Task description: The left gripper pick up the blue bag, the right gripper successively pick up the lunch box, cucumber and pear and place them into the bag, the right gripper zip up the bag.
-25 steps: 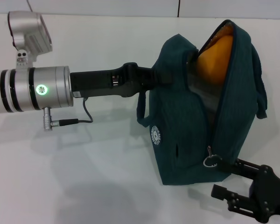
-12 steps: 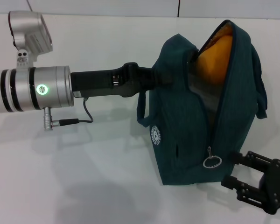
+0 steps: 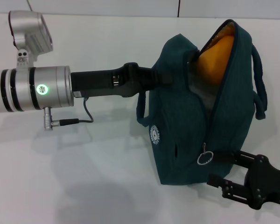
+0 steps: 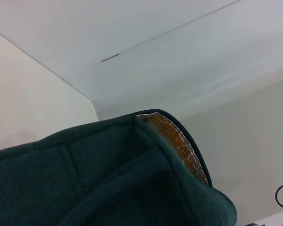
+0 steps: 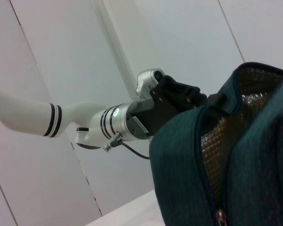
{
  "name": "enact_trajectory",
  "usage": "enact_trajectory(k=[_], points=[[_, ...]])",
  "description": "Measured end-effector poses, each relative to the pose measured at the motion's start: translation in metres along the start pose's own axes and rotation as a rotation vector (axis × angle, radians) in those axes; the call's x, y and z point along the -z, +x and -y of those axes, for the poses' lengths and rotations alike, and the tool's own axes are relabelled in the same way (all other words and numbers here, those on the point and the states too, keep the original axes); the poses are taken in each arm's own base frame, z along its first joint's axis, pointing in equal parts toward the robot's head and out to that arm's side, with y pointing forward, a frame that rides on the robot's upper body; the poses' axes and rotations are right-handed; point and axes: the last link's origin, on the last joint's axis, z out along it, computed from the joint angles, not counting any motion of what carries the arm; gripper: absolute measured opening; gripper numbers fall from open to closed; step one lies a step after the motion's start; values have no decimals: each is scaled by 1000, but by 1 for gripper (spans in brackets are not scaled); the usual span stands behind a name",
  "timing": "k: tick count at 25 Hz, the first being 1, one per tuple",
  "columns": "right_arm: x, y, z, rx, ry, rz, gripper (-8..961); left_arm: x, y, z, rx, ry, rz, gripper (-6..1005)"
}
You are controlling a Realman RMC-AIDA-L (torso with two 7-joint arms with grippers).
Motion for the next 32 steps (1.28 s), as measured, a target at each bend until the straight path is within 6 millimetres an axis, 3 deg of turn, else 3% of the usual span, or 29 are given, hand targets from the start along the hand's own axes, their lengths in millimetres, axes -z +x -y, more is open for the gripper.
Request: enact_trajectory(k=[21,27,32], points=[[-17,-6,4,27,-44,-23,647,0,0,0,-2,-1,-1,38],[-7,-4,3,9,-1,10,647,1,0,0,-1,-2,-3,38],[-10,-4,5,8,8,5,647,1,0,0,-1,-3,-3,38]])
